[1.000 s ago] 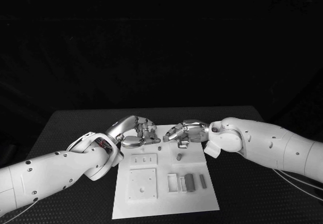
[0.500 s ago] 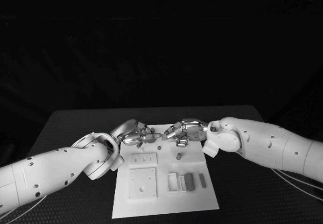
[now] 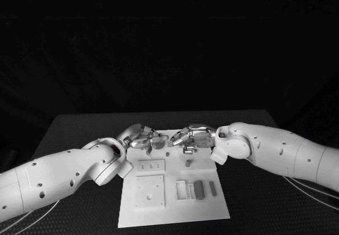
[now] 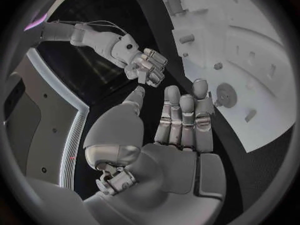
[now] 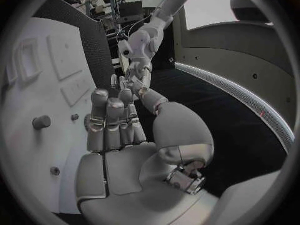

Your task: Assemble the parts on the task board

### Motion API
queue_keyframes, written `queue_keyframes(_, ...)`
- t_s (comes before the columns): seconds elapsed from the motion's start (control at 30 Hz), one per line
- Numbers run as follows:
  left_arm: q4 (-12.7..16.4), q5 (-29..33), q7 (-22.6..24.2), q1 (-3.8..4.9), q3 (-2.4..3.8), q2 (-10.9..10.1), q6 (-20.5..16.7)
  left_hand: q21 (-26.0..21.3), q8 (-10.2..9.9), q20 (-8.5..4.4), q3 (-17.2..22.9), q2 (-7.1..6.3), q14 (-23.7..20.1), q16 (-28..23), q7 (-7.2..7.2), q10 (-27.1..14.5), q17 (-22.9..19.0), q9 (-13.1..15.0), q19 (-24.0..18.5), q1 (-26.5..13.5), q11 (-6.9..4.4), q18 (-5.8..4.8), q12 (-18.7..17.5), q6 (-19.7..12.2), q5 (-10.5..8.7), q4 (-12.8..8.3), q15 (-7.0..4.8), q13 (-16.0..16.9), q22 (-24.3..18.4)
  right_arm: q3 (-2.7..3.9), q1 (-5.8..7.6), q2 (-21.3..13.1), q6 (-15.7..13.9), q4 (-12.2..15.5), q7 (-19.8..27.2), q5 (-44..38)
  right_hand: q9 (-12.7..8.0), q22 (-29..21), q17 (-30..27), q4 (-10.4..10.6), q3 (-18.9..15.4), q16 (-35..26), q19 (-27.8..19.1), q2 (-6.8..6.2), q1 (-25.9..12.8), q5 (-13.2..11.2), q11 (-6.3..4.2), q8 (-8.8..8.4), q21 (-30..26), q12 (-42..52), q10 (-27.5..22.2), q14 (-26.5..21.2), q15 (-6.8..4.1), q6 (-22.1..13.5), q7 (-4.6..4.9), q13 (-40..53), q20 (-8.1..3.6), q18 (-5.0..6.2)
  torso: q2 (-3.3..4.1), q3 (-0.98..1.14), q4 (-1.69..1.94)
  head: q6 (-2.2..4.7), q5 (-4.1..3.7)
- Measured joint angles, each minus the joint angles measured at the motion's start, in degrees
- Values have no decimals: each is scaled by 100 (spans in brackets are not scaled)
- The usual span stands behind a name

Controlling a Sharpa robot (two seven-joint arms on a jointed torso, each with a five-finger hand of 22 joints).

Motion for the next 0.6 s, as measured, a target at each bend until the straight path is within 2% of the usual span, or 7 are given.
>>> queue_keyframes(0.07, 0, 68, 8, 1, 0, 4, 30, 0, 0, 0, -33, 17, 0, 0, 0, 0, 6, 1, 0, 19, 0, 0, 0, 0, 0, 34, 0, 1, 0, 0, 0, 0, 0, -4, 0, -8, 0, 0, 0, 0, 0, 0, 0, 0, 0, 0, 0, 14, 0, 0, 0, 0, 0, 0, 0, 0, 0, 0, 1, 0, 0, -3, -1)
queue_keyframes(0.17, 2, 151, 15, 2, 0, 6, 110, 0, 0, 0, -229, 62, -1, 0, -1, 0, 22, 17, 0, 188, 0, -1, 22, -1, 0, 325, 1, 17, 0, 0, 0, -1, 0, -4, 0, -21, 0, 0, 0, 0, 0, 0, 0, 0, 0, 0, 0, 19, 0, -1, 0, 0, 1, 0, 0, 0, 0, 0, 1, 0, 0, -10, -3)
queue_keyframes(0.23, 3, 174, 16, 3, 0, 6, 160, 0, 0, 0, -404, 75, -1, 0, 0, 0, 32, 32, 0, 413, 0, -1, 22, 0, 0, 622, 1, 24, 0, 0, 0, -1, 0, -4, 0, -28, 0, 0, -1, -1, -1, 0, 0, 0, 0, 0, 0, 21, 0, -1, -1, 1, 1, 0, 0, 0, 1, 0, 0, 0, 0, -14, -7)
queue_keyframes(0.33, 2, 182, 16, 4, 0, 7, 240, 47, -40, 1, -912, 103, -1, 0, 14, 0, 45, 64, -1, 1083, 0, -2, 23, 34, 0, 1381, 2, 41, -1, 0, 0, 0, -1, -4, 0, -36, 0, 0, -1, -1, -1, 0, -1, 0, 0, 0, 1, 22, 0, -1, -1, 1, 2, -1, 1, 0, 1, 0, 1, 3, 0, -16, -9)
queue_keyframes(0.43, 1, 176, 10, 4, -1, 5, 312, 47, -40, 1, -1031, 123, -1, 0, 20, 0, 45, 66, -1, 1176, 0, -2, 23, 60, -6, 1506, 2, 41, -1, 0, 0, 2, -3, -4, 0, -42, 0, 0, -1, -1, -1, 0, 0, 0, 0, -1, 0, 21, 0, -1, 0, 2, 3, -1, 1, 0, 1, 0, 1, 3, 0, -16, -9)
queue_keyframes(0.6, 1, 137, -1, 5, -1, 0, 402, 47, -40, 22, -1087, 122, -1, 0, 13, 0, 51, 80, 20, 1174, 0, -2, 22, 95, -35, 1499, 4, 40, -1, 0, 0, 1, -7, -16, 0, -53, 0, 0, -1, -1, -1, 0, -1, 0, 0, -16, -14, 21, 0, -1, 14, -12, -11, -1, 1, 0, 2, 1, 0, 3, 0, -16, -15)
